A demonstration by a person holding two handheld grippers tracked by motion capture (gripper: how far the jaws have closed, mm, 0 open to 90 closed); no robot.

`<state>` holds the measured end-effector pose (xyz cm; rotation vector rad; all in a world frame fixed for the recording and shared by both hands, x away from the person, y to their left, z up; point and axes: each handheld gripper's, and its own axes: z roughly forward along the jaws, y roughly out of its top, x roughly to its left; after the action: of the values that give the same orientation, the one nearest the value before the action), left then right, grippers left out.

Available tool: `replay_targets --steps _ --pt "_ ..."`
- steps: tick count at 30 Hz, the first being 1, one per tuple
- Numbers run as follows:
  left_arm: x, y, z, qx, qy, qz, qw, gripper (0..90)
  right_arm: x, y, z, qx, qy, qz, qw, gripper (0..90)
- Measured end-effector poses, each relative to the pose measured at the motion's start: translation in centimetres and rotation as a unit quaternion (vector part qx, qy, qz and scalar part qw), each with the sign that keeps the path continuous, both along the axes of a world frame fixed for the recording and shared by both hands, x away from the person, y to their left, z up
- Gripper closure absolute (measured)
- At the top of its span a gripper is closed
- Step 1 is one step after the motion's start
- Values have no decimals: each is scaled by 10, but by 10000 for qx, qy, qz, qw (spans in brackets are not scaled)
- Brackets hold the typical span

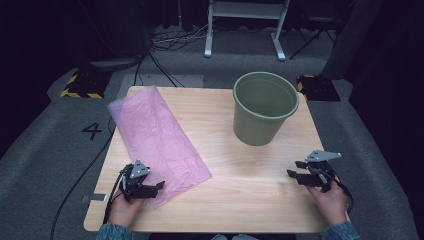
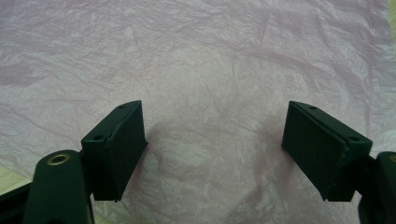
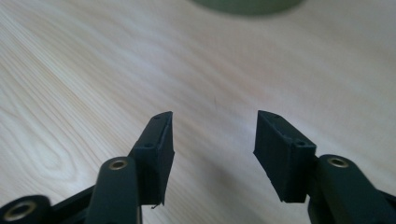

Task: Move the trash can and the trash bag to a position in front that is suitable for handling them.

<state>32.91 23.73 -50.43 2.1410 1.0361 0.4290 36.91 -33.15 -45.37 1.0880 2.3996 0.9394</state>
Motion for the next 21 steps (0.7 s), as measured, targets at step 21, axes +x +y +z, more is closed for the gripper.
replay_targets --steps 21 --pt "0 0 0 -3 1 7 10000 212 31 59 123 506 -850 893 9911 451"
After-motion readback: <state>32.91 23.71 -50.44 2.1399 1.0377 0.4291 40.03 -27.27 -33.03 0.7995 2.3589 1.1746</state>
